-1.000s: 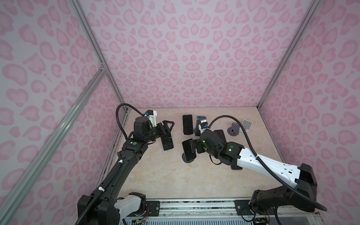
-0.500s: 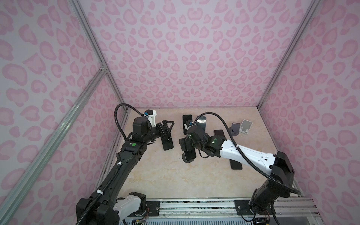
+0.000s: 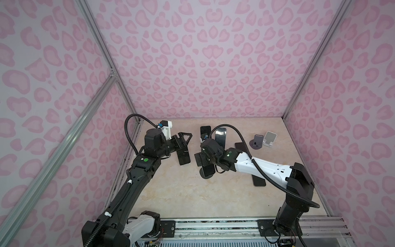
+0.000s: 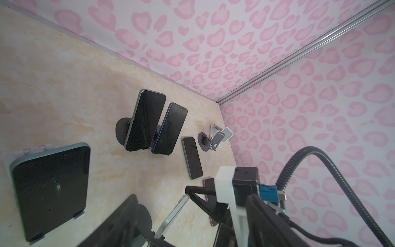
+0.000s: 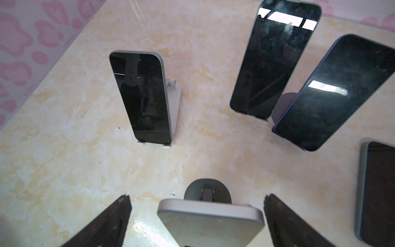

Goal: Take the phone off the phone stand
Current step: 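Reach the right gripper to the black phone on the nearest round stand, then close the right gripper on the black phone and lift it off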

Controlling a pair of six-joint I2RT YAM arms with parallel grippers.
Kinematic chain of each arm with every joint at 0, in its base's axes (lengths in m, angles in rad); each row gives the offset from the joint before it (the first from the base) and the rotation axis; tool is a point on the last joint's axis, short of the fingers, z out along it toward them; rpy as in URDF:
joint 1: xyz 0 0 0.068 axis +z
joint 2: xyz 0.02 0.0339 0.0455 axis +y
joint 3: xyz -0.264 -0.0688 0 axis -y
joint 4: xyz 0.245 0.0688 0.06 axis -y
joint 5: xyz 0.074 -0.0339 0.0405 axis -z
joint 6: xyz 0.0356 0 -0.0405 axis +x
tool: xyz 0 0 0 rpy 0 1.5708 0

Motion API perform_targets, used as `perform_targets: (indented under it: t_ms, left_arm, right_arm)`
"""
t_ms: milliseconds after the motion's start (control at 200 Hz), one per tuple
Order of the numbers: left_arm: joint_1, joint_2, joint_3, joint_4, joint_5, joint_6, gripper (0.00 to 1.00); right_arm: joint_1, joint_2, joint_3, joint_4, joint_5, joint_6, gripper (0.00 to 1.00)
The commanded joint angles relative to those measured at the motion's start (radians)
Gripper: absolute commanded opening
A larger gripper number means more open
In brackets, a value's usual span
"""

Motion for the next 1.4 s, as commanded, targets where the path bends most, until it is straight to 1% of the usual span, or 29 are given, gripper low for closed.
perform_targets:
  t_ms: [0, 100, 270, 355, 435, 510, 660, 895, 1135, 1395]
  left_arm:
    - [-0.001, -0.005, 0.003, 0.03, 0.01, 0.003, 0.83]
    - [0.0, -0.005, 0.003, 0.031, 0.012, 0.002, 0.83]
    - [0.0, -0.002, 0.002, 0.032, 0.013, 0.002, 0.83]
    - [0.0, 0.001, 0.001, 0.032, 0.016, 0.001, 0.83]
    - [0.0, 0.001, 0.002, 0.034, 0.015, 0.002, 0.83]
    - [-0.001, 0.001, 0.002, 0.034, 0.014, 0.002, 0.83]
    - [0.0, 0.002, 0.002, 0.032, 0.015, 0.003, 0.83]
    - [0.0, 0.002, 0.002, 0.031, 0.015, 0.005, 0.83]
    - [0.0, 0.004, 0.004, 0.032, 0.016, 0.005, 0.83]
    - [0.0, 0.006, 0.004, 0.031, 0.014, 0.008, 0.83]
  right_arm:
    - [0.001, 0.02, 0.021, -0.019, 0.037, 0.014, 0.96]
    - [0.001, 0.024, 0.019, -0.012, 0.063, 0.031, 0.9]
    - [0.0, 0.024, -0.001, 0.007, 0.09, 0.038, 0.88]
    - [0.001, 0.028, -0.003, 0.01, 0.082, 0.037, 0.88]
    - [0.001, 0.033, -0.003, 0.016, 0.073, 0.038, 0.85]
    - [0.001, 0.037, -0.005, 0.023, 0.068, 0.038, 0.81]
    - [0.0, 0.047, 0.005, 0.01, 0.072, 0.032, 0.79]
    - [0.001, 0.032, -0.011, 0.028, 0.062, 0.031, 0.68]
    - [0.002, -0.006, -0.035, 0.057, 0.036, 0.029, 0.64]
    - [0.007, -0.068, -0.062, 0.074, 0.041, 0.029, 0.61]
